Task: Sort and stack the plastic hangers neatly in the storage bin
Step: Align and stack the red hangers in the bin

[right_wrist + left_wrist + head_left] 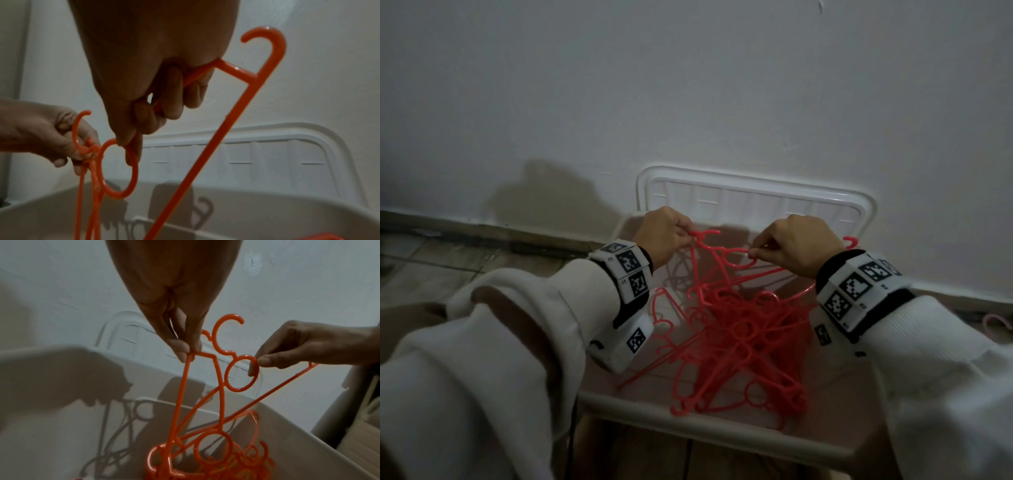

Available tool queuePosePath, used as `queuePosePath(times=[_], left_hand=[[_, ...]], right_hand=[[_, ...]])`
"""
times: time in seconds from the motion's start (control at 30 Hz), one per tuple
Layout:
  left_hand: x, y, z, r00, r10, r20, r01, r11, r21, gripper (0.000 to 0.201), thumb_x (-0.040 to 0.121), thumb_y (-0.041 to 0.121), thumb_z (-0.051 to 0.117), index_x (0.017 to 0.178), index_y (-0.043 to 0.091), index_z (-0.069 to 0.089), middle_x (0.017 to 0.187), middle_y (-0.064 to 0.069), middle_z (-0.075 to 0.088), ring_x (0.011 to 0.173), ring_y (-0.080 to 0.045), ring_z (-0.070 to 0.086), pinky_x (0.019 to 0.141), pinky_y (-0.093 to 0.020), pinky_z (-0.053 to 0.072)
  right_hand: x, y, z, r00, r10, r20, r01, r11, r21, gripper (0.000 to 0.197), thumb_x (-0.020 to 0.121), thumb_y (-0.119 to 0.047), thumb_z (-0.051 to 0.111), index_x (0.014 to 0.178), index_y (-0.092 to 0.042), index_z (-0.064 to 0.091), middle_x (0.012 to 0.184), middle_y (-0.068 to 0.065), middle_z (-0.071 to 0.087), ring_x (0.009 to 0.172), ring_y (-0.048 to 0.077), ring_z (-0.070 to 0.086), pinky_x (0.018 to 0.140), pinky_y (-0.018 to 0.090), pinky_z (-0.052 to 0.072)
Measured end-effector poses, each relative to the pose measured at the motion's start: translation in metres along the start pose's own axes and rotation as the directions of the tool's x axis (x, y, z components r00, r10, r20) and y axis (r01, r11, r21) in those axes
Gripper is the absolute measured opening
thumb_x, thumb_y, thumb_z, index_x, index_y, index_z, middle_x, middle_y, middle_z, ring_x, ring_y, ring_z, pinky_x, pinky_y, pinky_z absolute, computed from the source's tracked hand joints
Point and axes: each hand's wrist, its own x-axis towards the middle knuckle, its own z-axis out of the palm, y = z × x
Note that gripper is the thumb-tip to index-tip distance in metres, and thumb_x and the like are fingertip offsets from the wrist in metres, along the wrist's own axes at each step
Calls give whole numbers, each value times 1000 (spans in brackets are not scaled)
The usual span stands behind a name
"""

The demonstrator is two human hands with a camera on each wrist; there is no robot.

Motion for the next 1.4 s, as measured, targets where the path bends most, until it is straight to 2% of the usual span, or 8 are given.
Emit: queuePosePath(times=[0.13, 0.3, 0.43, 0.6, 0.9, 1.03, 1.2, 1.4], left_hand=[[1, -8, -4, 998, -42, -36, 39, 995, -87, 11, 78, 1, 70, 88, -2, 72, 49, 18, 61, 48, 10, 59, 59, -8, 50], [8, -16, -6, 995, -78, -55, 76, 996, -41, 10, 83, 2, 65, 90, 0, 71, 70, -3, 66, 48, 7, 58, 57, -9, 48], [7, -34, -17, 985, -135, -107, 157, 957, 244, 21, 86, -5, 53, 94, 1, 71, 99, -16, 68, 92, -26, 64, 81, -27, 48], [-15, -37, -16, 968, -161, 191, -27, 693, 721, 42, 86, 0, 38, 116, 22, 58, 122, -5, 53, 120, -27, 48, 98, -36, 33], [-26, -29, -1, 908, -100, 406, -315, 475, 822, 33, 93, 39, 42, 111, 20, 61, 115, -2, 55, 115, -23, 48, 92, -36, 37], [-21, -23, -5, 915, -26, 402, -299, 627, 720, 20, 97, 29, 41, 88, 18, 56, 100, -8, 65, 100, -30, 59, 82, -37, 46], [-14, -22, -14, 924, -8, 382, -267, 701, 662, 25, 99, 23, 38, 102, 9, 59, 102, -13, 65, 97, -32, 60, 82, -38, 46], [-12, -24, -19, 939, -81, 333, -151, 776, 613, 18, 89, 11, 52, 97, 16, 67, 101, -9, 66, 100, -27, 60, 85, -33, 46]], right_hand=[[-1, -5, 1, 999, -50, -1, 50, 998, -47, 33, 90, -51, 47, 107, -31, 67, 100, 0, 70, 93, 22, 65, 75, 32, 50], [2, -10, 16, 989, -103, 108, 117, 985, -127, 33, 93, -46, 44, 114, -29, 63, 109, 1, 68, 102, 23, 62, 83, 31, 46], [4, -4, 18, 998, -60, -6, 58, 985, -162, 30, 99, -38, 33, 110, -26, 58, 108, 0, 68, 98, 21, 62, 92, 33, 27], [6, 4, 23, 995, 93, -43, -93, 996, 9, 26, 100, -28, 31, 112, -17, 52, 114, 3, 63, 105, 26, 58, 91, 37, 33], [20, -24, 57, 989, 77, 125, -106, 965, 241, 25, 94, -22, 45, 115, -13, 56, 111, 19, 63, 103, 35, 59, 83, 37, 45], [19, -32, 54, 988, 94, 122, -113, 981, 156, 30, 97, -26, 37, 123, -18, 50, 116, 17, 61, 106, 35, 59, 84, 38, 45], [22, -21, 43, 998, 61, -16, -62, 997, -35, 27, 97, -19, 37, 123, -14, 42, 111, 14, 64, 102, 35, 60, 68, 36, 38], [20, -13, 41, 991, 132, 15, -132, 991, -11, 27, 96, -17, 37, 122, -17, 44, 109, 15, 64, 100, 36, 61, 72, 37, 42]])
